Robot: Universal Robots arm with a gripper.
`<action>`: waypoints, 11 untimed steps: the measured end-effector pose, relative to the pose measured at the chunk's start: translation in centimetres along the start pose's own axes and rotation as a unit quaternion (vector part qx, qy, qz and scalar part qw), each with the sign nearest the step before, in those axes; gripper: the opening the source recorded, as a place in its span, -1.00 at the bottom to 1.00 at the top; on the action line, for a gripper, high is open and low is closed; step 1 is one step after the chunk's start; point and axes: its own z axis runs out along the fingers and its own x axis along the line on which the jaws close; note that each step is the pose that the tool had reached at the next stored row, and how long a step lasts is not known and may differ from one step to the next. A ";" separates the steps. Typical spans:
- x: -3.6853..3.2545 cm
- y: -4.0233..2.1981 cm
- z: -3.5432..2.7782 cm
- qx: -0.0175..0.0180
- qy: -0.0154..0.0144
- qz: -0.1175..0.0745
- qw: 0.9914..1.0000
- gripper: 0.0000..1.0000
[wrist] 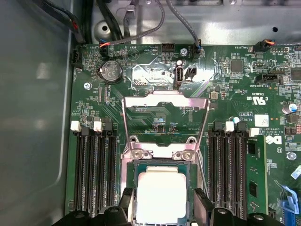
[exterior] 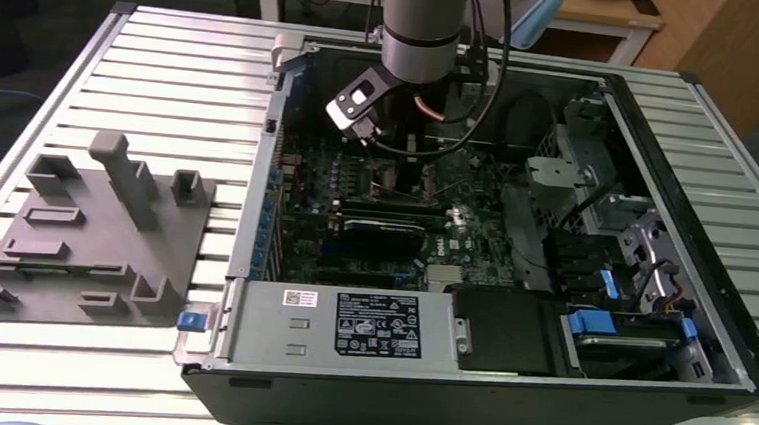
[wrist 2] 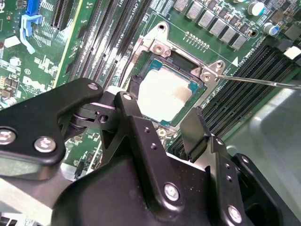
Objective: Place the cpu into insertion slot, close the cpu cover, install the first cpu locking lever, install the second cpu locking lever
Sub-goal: 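Place the cpu into insertion slot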
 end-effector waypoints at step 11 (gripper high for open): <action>0.00 0.00 -0.05 0.000 0.000 0.000 1.000 -0.29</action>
